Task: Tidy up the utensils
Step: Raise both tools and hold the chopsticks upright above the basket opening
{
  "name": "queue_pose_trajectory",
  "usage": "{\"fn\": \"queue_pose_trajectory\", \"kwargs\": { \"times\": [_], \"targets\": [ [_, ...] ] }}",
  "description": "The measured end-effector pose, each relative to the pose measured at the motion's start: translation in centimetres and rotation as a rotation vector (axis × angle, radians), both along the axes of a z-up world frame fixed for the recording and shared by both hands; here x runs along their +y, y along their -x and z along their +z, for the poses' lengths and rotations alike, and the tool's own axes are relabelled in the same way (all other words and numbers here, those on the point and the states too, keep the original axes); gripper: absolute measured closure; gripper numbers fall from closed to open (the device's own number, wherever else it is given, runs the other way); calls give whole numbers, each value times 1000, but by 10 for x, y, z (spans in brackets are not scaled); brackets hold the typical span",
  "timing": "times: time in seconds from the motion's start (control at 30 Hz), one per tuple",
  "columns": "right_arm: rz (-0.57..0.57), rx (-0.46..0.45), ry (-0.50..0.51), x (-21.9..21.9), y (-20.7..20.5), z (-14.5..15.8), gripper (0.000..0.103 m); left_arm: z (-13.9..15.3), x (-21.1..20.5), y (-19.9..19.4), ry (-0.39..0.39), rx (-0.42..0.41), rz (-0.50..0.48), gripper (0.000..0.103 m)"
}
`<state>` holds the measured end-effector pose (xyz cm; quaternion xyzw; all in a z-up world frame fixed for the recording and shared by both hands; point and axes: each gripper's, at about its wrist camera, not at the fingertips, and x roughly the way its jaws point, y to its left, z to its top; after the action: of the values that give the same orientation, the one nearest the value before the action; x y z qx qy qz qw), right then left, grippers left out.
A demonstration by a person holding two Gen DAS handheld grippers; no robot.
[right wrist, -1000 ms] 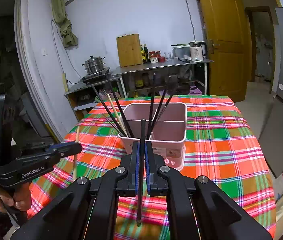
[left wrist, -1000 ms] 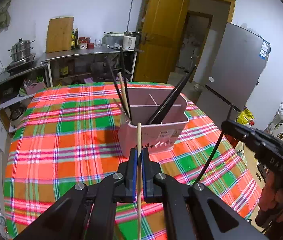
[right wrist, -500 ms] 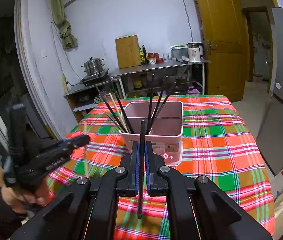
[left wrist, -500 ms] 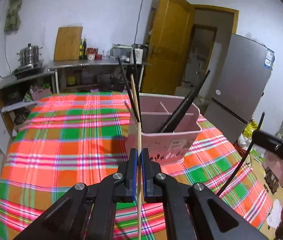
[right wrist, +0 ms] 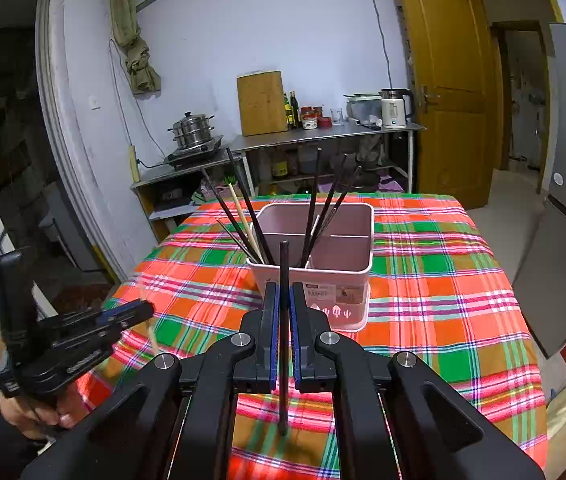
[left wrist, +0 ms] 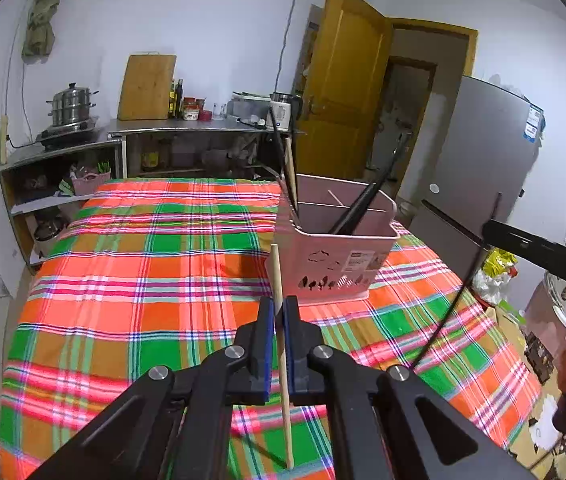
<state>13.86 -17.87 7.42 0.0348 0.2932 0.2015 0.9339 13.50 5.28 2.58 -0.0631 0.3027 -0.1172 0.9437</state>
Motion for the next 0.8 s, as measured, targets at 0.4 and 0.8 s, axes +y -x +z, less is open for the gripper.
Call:
{"fn": "queue_pose_trajectory", "kwargs": {
  "times": [0.4,0.8],
  "targets": [
    [0,9,35,-3,13,4,98,5,-11,33,-54,184,-42,99],
    [1,-10,13,-2,9,12,98,38,-12,3,6,144,-62,99]
  ]
}}
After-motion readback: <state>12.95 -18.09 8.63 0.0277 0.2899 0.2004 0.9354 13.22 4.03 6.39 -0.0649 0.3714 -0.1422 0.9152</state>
